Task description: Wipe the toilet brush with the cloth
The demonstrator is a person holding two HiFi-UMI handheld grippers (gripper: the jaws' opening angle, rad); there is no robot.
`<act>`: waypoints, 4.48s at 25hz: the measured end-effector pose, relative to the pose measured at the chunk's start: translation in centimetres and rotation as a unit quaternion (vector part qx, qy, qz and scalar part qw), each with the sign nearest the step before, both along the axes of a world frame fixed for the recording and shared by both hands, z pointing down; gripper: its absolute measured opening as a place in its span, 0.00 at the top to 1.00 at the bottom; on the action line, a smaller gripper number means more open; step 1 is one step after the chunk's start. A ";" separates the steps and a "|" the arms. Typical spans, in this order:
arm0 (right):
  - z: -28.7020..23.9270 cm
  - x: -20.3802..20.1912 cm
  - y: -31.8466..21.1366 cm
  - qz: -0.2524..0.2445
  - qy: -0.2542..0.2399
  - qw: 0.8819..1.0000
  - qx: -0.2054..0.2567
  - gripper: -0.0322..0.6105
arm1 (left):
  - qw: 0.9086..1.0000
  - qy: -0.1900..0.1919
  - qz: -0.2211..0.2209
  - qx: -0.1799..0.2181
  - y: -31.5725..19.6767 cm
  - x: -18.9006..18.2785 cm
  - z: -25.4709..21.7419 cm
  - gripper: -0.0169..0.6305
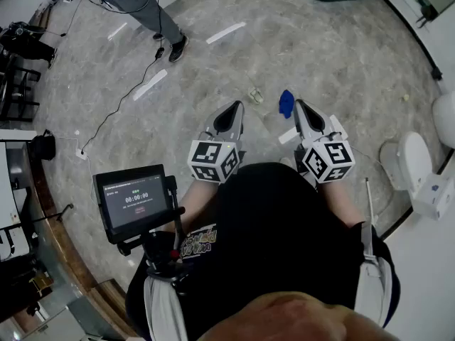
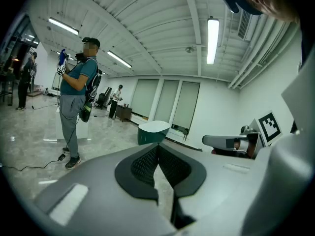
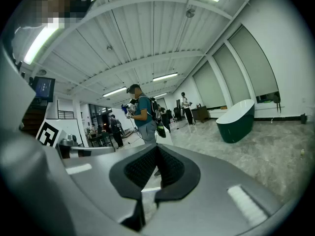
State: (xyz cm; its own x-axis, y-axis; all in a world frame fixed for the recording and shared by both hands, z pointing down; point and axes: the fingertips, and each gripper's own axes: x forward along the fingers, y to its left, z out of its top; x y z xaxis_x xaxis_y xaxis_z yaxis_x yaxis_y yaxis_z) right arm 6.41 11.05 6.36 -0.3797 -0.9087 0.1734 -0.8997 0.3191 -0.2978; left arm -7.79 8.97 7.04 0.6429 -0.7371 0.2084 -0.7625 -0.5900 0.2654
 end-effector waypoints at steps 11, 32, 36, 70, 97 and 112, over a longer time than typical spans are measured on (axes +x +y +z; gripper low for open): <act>-0.2 0.0 0.0 -0.001 -0.001 1.000 -0.002 0.95 | 1.000 0.000 -0.001 -0.001 -0.1 0.0 -0.3 0.97; 0.0 -0.3 -0.1 -0.011 -0.061 0.998 -0.011 0.95 | 1.000 0.008 0.000 -0.013 -0.5 -0.5 0.4 0.97; 0.0 -0.7 -0.1 -0.014 -0.066 0.998 -0.017 0.95 | 1.000 0.013 -0.001 -0.018 -0.5 -0.9 0.5 0.97; 8.3 -3.1 -0.7 0.099 -0.045 0.989 -0.100 0.86 | 0.985 -0.024 0.108 -0.131 -3.5 -5.1 11.9 0.90; 12.5 15.6 -14.2 -0.052 -0.032 0.991 -0.119 0.82 | 0.988 -0.085 0.004 -0.133 -11.3 13.7 12.4 0.65; 23.4 14.4 -14.1 -0.046 0.004 0.977 -0.207 0.77 | 0.970 -0.183 -0.035 -0.156 -11.5 8.6 21.2 0.60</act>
State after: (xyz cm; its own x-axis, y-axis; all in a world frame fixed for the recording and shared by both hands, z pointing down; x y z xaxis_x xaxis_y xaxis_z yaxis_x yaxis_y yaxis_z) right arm 20.85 -3.05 29.75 -0.4547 -0.7219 0.5216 -0.8751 0.2531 -0.4125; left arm 0.82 -2.56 28.26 0.4345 -0.6412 0.6325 -0.8749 -0.4673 0.1273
